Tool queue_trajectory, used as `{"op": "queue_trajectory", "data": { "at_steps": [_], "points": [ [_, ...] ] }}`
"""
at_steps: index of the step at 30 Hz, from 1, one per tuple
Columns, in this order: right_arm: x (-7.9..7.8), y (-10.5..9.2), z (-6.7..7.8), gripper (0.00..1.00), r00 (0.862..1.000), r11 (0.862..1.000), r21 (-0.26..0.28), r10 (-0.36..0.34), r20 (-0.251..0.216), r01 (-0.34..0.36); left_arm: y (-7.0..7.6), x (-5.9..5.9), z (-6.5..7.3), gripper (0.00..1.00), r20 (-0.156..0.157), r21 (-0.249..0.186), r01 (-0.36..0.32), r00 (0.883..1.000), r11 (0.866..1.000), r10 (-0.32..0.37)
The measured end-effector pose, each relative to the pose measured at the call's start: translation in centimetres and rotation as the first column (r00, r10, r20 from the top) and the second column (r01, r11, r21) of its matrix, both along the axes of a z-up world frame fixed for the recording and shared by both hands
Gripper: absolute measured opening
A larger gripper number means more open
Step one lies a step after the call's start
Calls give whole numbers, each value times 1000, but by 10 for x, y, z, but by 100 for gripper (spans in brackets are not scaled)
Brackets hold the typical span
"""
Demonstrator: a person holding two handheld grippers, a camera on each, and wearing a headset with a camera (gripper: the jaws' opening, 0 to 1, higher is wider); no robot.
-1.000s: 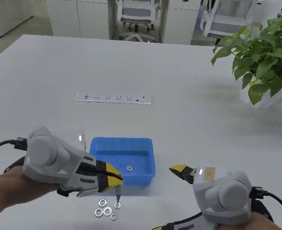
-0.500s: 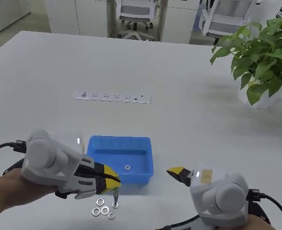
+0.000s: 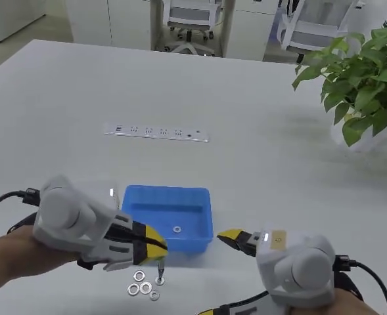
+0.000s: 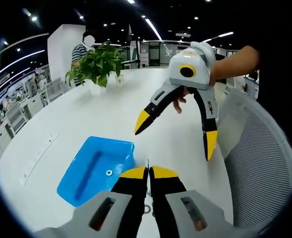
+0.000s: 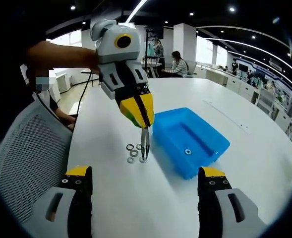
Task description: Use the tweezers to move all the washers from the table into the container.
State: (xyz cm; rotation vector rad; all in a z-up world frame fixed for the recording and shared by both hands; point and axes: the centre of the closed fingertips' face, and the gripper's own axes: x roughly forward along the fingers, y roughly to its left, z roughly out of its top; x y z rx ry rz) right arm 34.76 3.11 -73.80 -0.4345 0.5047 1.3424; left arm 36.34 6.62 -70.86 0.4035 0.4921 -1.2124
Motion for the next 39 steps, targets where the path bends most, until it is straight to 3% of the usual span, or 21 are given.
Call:
{"op": "queue_trajectory", "data": {
  "at_steps": [5, 9, 20, 27, 39],
  "points": [
    [-2, 9, -3, 79, 998, 998, 9, 57, 4, -57, -1, -1, 0, 5, 3, 18, 31, 1000, 999, -31],
    [-3, 18, -2, 65, 993, 993, 25, 118, 16, -118, -3, -2, 0, 5, 4, 32, 50, 999, 998, -50],
    [5, 37, -11, 47, 974, 976, -6, 219, 54, -219, -3, -4, 0, 5, -13, 64, 103, 995, 993, -103],
    [9, 49, -18, 32, 962, 965, -29, 261, 73, -260, -5, -6, 0, 6, -18, 80, 141, 990, 987, -140],
    [11, 64, -25, 19, 947, 950, -52, 312, 73, -309, -1, -5, -1, 6, -22, 110, 176, 984, 978, -174]
  ]
}}
